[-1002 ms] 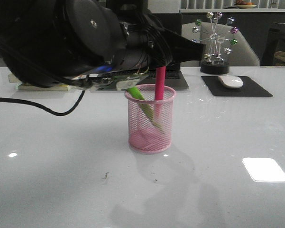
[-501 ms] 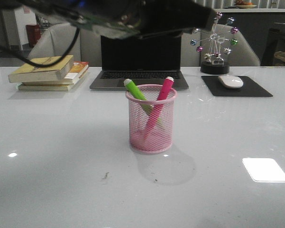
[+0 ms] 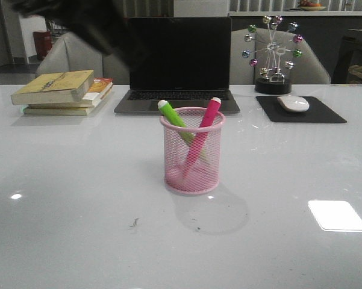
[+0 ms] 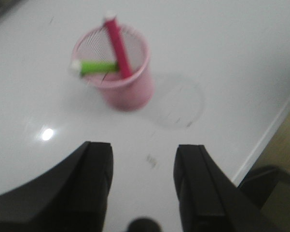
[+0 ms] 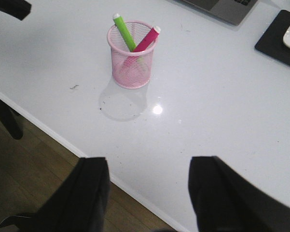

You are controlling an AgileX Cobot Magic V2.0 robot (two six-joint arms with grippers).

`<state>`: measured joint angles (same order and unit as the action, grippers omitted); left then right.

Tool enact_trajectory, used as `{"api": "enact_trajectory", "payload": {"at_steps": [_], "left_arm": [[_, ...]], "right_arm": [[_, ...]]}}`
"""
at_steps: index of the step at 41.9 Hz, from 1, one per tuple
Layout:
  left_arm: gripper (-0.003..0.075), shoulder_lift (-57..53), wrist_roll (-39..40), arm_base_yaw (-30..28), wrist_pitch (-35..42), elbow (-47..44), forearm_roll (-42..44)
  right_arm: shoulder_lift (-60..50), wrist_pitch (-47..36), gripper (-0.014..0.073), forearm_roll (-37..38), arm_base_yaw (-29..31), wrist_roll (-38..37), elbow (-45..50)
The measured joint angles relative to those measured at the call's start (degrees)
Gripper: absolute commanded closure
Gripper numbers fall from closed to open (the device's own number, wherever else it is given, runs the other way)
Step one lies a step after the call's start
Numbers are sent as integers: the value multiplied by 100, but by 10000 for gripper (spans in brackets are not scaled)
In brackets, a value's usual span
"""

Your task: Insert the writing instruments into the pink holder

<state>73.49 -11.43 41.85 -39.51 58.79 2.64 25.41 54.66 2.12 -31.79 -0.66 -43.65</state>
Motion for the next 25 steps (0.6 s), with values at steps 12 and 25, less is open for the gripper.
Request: {"api": "enact_trajectory", "payload": {"at_steps": [12,25], "left_arm": [[346,-1238,1590,-13,-517,-579,1162],[347,-2874,1742,-13,-294,-1569,961]], "right_arm": [[0,0,117,0,0,0,0],[0,0,117,0,0,0,0]]}}
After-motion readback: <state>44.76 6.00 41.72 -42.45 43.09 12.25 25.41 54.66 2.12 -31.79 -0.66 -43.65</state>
